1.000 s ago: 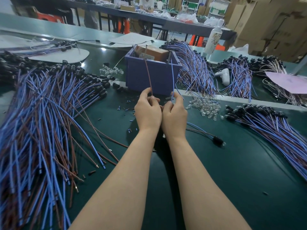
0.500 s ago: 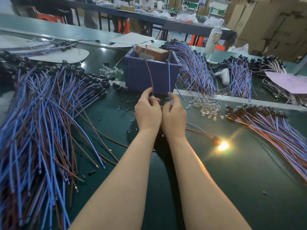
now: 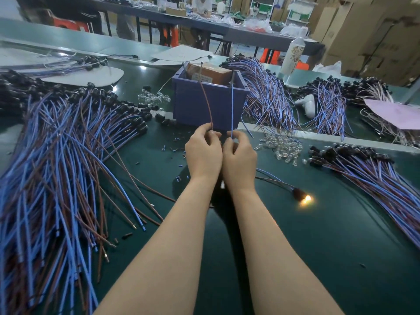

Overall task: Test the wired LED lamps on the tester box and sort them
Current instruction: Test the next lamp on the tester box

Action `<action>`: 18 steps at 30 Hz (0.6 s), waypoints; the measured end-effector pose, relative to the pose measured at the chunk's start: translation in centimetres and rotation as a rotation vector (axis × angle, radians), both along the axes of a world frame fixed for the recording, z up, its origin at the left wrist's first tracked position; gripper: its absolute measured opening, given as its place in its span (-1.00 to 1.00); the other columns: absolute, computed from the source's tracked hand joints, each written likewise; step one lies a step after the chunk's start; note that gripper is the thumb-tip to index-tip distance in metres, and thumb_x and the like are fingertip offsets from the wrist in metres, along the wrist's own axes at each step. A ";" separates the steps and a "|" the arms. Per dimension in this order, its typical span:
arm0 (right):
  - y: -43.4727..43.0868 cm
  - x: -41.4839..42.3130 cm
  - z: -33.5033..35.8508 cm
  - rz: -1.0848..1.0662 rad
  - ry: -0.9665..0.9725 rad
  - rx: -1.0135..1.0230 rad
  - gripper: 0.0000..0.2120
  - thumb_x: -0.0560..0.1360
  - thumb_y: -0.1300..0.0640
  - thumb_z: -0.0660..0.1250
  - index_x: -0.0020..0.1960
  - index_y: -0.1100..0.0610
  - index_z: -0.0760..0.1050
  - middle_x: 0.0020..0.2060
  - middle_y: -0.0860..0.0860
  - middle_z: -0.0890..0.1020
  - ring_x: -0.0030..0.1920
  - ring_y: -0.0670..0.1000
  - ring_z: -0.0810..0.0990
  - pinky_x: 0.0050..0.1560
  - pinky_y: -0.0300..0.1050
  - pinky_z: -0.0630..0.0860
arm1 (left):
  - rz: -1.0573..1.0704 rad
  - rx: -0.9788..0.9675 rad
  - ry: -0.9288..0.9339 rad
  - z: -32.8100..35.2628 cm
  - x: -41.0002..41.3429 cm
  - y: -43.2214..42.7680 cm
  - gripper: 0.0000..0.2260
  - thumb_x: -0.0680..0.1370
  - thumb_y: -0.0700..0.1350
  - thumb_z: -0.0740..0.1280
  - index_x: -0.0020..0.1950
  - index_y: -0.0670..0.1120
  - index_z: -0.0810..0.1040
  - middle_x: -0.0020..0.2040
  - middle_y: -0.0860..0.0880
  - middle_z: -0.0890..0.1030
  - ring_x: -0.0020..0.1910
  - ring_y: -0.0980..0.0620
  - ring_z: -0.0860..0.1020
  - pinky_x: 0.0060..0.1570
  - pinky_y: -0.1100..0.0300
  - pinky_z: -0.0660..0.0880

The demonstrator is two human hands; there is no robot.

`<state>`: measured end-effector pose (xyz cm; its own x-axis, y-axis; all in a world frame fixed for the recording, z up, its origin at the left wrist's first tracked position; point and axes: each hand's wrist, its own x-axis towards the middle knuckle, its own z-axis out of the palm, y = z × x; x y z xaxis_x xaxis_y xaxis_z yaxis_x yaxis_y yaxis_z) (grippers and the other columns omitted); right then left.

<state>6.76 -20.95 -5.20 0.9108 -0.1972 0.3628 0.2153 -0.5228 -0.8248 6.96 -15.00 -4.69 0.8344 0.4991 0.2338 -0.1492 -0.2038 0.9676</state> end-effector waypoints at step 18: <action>-11.4 -5.0 10.3 -0.269 -0.447 0.450 -0.79 0.59 0.18 0.20 -0.18 0.16 0.51 -0.42 0.00 0.56 -0.44 -0.08 0.52 -0.35 -0.19 0.49 | -0.322 0.286 -0.266 10.8 -4.4 -9.6 -0.77 0.59 -0.08 0.25 0.21 -0.04 0.57 0.01 -0.05 0.54 -0.05 0.05 0.53 0.02 0.28 0.42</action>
<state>1.73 -32.39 5.13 0.5909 -0.6150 0.5221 0.4964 -0.2329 -0.8362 2.52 -24.56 6.15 0.8287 0.1108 0.5485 -0.4815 -0.3582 0.7999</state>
